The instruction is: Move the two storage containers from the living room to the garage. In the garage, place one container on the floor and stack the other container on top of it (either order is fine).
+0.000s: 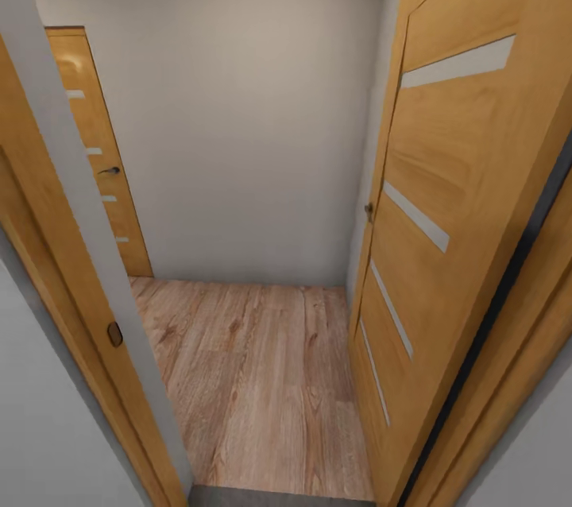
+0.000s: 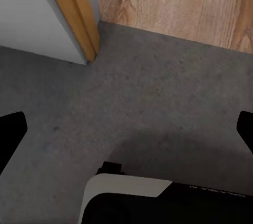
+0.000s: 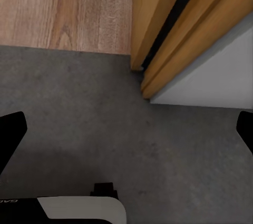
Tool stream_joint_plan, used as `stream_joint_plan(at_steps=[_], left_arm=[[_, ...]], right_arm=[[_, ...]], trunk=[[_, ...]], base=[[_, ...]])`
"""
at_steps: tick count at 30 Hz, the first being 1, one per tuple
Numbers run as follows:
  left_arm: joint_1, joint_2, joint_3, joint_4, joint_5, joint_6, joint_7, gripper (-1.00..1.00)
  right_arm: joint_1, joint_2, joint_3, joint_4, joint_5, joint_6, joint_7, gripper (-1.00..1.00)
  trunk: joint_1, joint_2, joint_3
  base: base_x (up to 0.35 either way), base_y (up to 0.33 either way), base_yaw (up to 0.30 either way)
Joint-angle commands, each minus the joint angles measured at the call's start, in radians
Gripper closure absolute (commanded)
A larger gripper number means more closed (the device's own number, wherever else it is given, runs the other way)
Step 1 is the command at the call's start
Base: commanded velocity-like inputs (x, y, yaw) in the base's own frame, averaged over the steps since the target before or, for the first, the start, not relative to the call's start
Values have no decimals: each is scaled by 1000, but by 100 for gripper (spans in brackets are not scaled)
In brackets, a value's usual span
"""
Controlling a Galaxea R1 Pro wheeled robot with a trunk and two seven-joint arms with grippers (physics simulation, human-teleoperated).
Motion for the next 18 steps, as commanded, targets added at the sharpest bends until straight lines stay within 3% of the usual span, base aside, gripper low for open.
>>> stream_joint_plan(at_steps=[1, 13, 18], left_arm=[[-2, 0, 2, 4, -1, -7, 3, -100], [-2, 0, 2, 4, -1, -5, 3, -100], [-2, 0, 2, 4, -1, -5, 3, -100]], right_arm=[[-1, 0, 3, 1, 1, -3, -4, -100], [-1, 0, 3, 1, 1, -3, -4, -100], [-1, 0, 3, 1, 1, -3, -4, -100]], trunk=[[0, -2, -2], [0, -2, -2], [0, -2, -2]], base=[[0, 0, 18], [0, 0, 2], [108, 0, 0]])
